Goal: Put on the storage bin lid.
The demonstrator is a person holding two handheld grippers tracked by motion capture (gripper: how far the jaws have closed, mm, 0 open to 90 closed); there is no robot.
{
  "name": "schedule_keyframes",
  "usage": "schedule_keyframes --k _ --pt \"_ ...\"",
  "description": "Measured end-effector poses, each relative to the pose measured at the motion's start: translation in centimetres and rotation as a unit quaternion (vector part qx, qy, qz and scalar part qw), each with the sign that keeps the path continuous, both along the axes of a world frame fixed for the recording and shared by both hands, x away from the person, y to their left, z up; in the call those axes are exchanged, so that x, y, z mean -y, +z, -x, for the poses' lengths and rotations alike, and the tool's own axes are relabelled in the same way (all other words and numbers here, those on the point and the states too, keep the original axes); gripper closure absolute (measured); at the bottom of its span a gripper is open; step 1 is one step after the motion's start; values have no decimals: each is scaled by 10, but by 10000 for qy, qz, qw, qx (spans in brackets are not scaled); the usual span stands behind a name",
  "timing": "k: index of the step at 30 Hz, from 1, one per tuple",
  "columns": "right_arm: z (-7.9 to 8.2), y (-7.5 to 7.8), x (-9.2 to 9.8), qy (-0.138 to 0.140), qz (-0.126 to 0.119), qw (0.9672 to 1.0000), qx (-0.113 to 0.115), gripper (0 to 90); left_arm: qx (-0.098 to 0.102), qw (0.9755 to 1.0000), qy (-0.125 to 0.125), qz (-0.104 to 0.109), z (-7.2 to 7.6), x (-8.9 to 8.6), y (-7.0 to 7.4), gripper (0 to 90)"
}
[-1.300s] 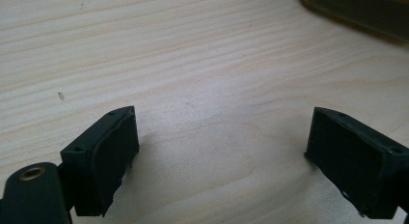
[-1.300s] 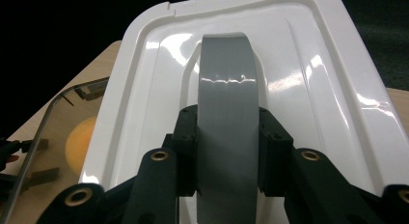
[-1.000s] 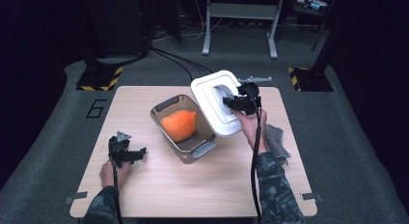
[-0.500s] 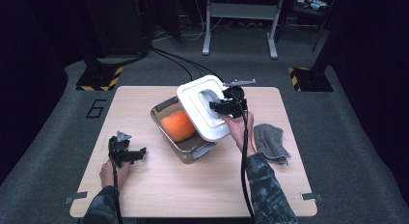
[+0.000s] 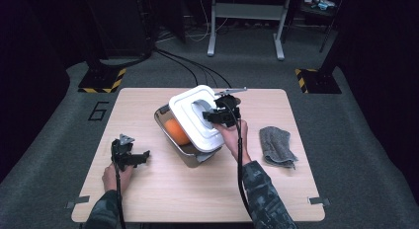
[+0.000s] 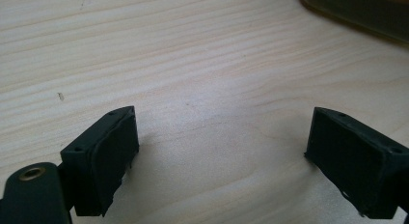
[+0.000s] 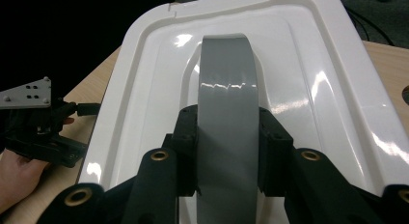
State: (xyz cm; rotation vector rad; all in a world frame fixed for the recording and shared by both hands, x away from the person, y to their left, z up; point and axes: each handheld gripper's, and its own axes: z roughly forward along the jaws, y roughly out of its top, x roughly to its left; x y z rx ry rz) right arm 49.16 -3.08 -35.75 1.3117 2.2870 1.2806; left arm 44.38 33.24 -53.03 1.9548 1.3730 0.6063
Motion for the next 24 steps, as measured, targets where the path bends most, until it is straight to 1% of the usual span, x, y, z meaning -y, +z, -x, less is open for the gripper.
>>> schedule_keyframes --k 1,3,8,10,11,12,13,15,16,17,19,21,22,23,24 --pt "0 0 -2 0 -11 10000 -24 664 5 10000 -11 -14 0 0 0 107" --pt "0 -2 -8 34 -16 10000 -50 664 11 10000 27 40 0 1 0 107" --pt "-5 -11 -25 146 96 9997 -151 664 7 10000 -7 -9 0 0 0 107" --pt "-6 -14 -29 192 146 9996 -176 664 5 10000 -9 -11 0 0 0 107" --pt "-6 -16 -31 202 168 9995 -173 664 33 10000 31 38 0 1 0 107" --pt "-6 -16 -33 167 168 9994 -238 664 31 10000 28 32 0 0 0 107" --pt "-6 -16 -34 162 166 9995 -229 664 3 10000 -11 -14 0 0 0 107" --pt "-6 -17 -37 187 175 9994 -250 664 18 10000 19 21 0 0 0 107" --pt "-6 -17 -39 163 178 9994 -251 664 8 10000 -4 -12 0 0 0 107" --pt "-6 -17 -41 143 185 9992 -318 664 4 10000 -9 -10 0 0 0 107" --pt "-7 -19 -42 210 204 9992 -271 663 3 10000 -8 -19 0 0 0 107" --pt "-8 -20 -46 214 250 9989 -346 663 22 10000 24 20 0 0 0 107" --pt "-9 -22 -46 244 270 9989 -310 663 21 10000 11 11 0 0 0 107" --pt "-10 -22 -47 236 254 9988 -350 663 25 10000 17 18 0 0 0 107" --pt "-11 -24 -48 253 294 9986 -367 662 39 10000 20 29 0 0 -1 107"
